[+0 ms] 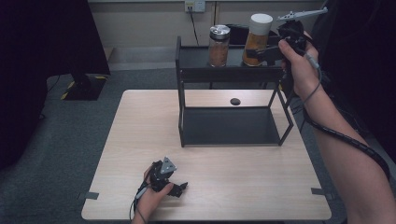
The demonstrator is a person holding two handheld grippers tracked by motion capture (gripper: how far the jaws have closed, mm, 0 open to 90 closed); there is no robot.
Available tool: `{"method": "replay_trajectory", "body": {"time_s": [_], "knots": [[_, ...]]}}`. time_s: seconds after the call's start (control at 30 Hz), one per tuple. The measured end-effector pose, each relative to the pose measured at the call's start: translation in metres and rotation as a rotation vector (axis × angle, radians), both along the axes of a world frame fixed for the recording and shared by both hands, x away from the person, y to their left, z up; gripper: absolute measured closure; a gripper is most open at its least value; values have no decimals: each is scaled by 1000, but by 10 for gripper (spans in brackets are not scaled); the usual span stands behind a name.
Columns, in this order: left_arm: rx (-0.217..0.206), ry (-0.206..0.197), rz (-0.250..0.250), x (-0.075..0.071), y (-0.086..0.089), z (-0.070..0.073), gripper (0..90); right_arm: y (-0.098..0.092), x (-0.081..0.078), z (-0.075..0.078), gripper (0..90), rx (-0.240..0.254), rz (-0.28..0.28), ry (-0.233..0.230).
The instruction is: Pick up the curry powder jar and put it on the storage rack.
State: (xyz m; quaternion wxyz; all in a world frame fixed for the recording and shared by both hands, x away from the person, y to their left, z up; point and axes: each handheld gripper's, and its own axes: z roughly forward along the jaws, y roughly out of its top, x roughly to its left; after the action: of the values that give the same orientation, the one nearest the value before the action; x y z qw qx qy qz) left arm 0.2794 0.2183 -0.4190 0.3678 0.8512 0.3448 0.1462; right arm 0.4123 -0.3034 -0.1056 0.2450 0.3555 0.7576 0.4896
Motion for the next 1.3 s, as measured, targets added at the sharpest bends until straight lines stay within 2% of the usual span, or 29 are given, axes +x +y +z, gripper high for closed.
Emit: {"method": "replay_trajectory", "body": {"time_s": [0.33, 0.63, 0.73, 0.9, 1.1, 1.3], "knots": [[-1, 0, 0, 0, 0, 0, 0, -1, -10, -13, 3, -8, 28, 14], [-1, 0, 1, 0, 0, 0, 0, -3, -19, -24, 3, 3, 65, 18], [-1, -1, 1, 0, 0, 0, 0, -5, -20, -32, 3, 20, 75, 24], [-1, -1, 0, 0, 0, 0, 0, -8, -22, -48, 3, 13, 92, 39], [-1, -2, 1, 0, 0, 0, 0, -15, -23, -70, 3, 29, 103, 58], [0, -2, -1, 0, 0, 0, 0, -21, -23, -86, 7, 34, 110, 77]]}}
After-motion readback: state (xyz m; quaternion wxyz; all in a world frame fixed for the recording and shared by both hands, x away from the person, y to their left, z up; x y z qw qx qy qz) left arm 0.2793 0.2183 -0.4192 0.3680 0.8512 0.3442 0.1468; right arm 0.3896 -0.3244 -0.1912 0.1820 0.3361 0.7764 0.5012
